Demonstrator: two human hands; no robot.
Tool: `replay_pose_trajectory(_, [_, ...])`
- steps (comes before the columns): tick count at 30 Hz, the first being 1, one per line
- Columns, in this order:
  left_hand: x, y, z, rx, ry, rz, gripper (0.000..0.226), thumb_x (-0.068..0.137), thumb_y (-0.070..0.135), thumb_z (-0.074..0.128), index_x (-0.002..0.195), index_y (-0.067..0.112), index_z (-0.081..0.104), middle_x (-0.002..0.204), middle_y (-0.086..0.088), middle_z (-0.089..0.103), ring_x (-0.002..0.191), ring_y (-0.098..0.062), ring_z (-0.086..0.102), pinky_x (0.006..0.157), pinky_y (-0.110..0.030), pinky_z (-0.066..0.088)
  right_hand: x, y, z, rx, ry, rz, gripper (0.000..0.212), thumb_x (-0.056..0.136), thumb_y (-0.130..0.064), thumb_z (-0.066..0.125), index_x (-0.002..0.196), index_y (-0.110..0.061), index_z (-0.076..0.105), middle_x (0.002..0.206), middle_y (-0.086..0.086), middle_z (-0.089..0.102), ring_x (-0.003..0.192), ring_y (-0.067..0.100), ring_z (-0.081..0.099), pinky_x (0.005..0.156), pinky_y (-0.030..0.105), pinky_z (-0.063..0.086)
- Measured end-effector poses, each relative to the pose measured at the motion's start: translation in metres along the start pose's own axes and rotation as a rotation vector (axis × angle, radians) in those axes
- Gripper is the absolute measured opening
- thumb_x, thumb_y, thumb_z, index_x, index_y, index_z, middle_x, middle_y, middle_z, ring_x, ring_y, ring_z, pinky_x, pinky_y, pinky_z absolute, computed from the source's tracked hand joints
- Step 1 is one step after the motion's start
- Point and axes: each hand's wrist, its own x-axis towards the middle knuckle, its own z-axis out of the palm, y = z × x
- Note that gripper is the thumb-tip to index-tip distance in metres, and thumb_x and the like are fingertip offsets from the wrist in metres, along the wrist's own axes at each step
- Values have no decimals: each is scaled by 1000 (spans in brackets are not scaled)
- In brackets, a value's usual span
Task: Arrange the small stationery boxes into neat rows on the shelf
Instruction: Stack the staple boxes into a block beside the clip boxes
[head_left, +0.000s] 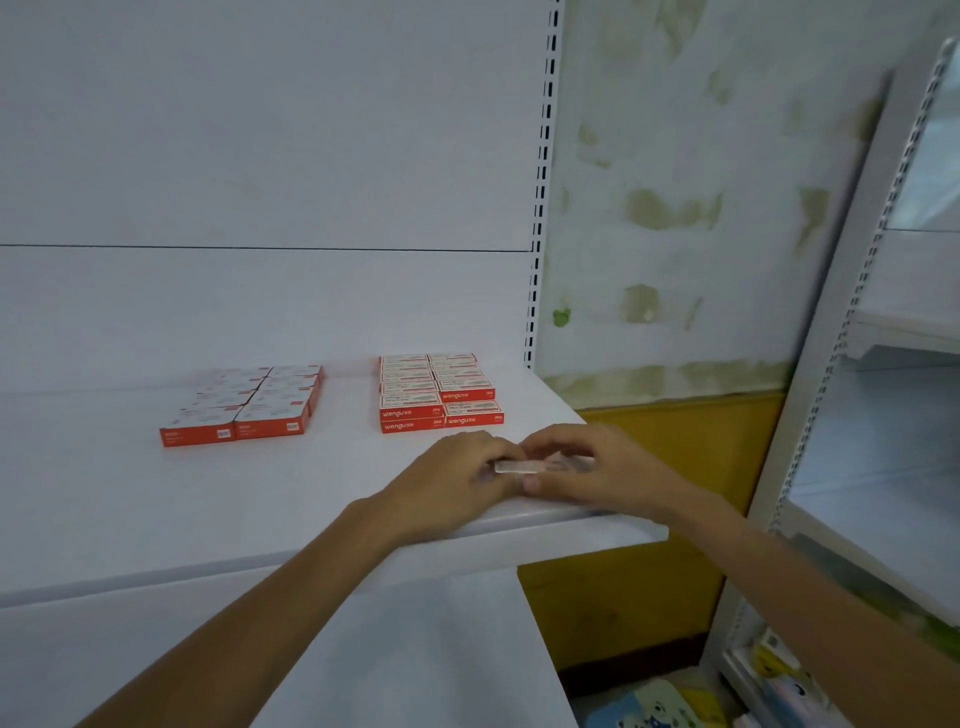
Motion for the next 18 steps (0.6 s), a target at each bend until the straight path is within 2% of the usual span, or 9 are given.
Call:
replay_pose_trajectory(2, [2,-6,-5,-75,48,-49,26,91,40,46,104,26,64,105,8,64,92,-8,56,82,-27,44,-1,3,1,-13,23,-34,30,73,-43,72,102,-39,64,100,-23,65,95,-8,56,84,13,44])
replay_pose_trajectory(4, [2,-12,-9,-135,105,-98,29,92,42,41,89,25,65,92,7,65,84,-10,57,75,-25,43,3,3,5,-16,68,-60,26,79,-30,70,105,-32,65,97,-22,65,90,-7,56,79,9,43])
replay_pose_trajectory(6, [0,-18,-12,-178,157,-137,32,91,44,40,80,25,62,85,11,64,80,-9,57,68,-21,42,9,1,10,-6,103,-64,25,82,-26,67,107,-31,63,95,-22,63,86,-4,57,75,6,44])
replay_pose_trajectory(10, [-3,-32,-18,-329,241,-234,22,87,46,49,92,29,62,94,16,65,84,-2,60,62,-10,43,21,-4,20,108,139,-38,30,82,-25,67,107,-35,53,79,-16,62,70,-6,55,63,5,42])
replay_pose_trajectory(13, [-4,-36,-22,-496,276,-282,24,82,43,57,97,26,63,97,7,67,79,-4,63,57,-11,44,28,-7,24,162,136,-47,38,84,-24,64,116,-37,48,84,-12,64,76,1,61,71,14,49])
replay_pose_trajectory(15, [-4,-35,-23,-543,319,-283,20,78,40,63,95,29,62,91,11,69,71,1,63,55,-10,45,33,-9,25,188,144,-59,44,86,-23,62,122,-41,45,85,-11,65,77,7,64,76,22,53])
replay_pose_trajectory(18, [-3,-36,-23,-548,410,-295,28,77,24,70,102,25,59,92,10,70,75,-2,66,69,-17,51,39,-13,30,296,181,-75,41,87,-21,60,122,-40,48,82,-6,68,68,11,65,71,22,54])
